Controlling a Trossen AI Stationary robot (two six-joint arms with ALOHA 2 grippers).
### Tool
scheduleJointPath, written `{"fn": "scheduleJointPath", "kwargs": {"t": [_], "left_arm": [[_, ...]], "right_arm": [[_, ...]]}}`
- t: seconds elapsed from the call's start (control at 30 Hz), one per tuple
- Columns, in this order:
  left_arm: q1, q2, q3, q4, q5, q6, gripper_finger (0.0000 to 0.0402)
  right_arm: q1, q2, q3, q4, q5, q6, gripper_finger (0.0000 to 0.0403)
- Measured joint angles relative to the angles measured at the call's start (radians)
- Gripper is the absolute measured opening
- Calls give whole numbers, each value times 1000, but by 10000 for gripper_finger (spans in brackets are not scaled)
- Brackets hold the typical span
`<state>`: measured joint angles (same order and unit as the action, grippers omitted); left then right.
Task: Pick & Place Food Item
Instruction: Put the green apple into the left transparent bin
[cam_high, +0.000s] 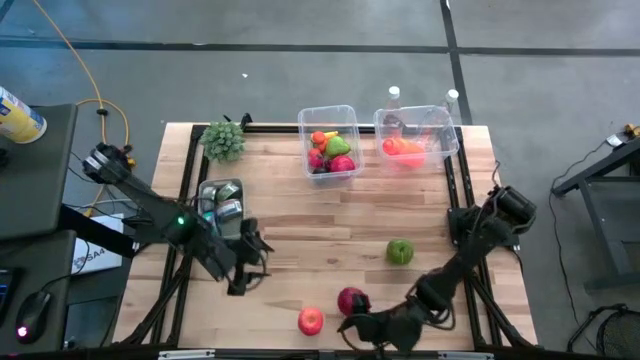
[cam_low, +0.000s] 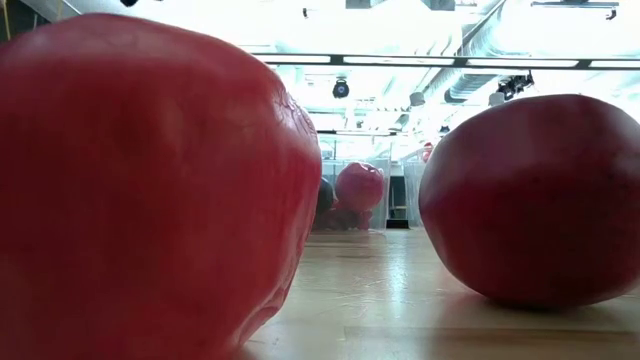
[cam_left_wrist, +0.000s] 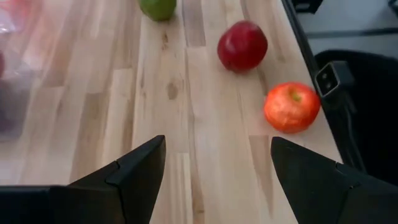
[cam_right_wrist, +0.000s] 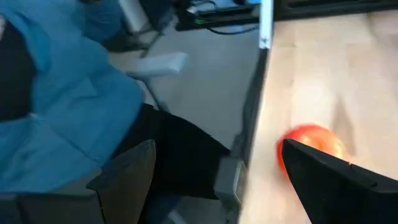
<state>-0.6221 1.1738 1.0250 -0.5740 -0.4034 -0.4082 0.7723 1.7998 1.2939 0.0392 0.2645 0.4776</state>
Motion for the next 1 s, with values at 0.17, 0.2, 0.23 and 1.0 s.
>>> {"fn": "scheduleJointPath", "kwargs": {"t": [0.17,0.2,0.23,1.0], "left_arm": [[-2,80,-1,48,-1,-33,282],[-1,86,-1,55,-1,-33,282],[0,87,-1,57,-1,-30,282],[13,77,-1,74,9,-17,282]], "right_arm": [[62,-10,0,-256,253,141,339],[73,-11,0,-340,286,226,337],[78,-12,0,-427,298,320,335],[51,-26,-1,-1225,312,1167,297]]}}
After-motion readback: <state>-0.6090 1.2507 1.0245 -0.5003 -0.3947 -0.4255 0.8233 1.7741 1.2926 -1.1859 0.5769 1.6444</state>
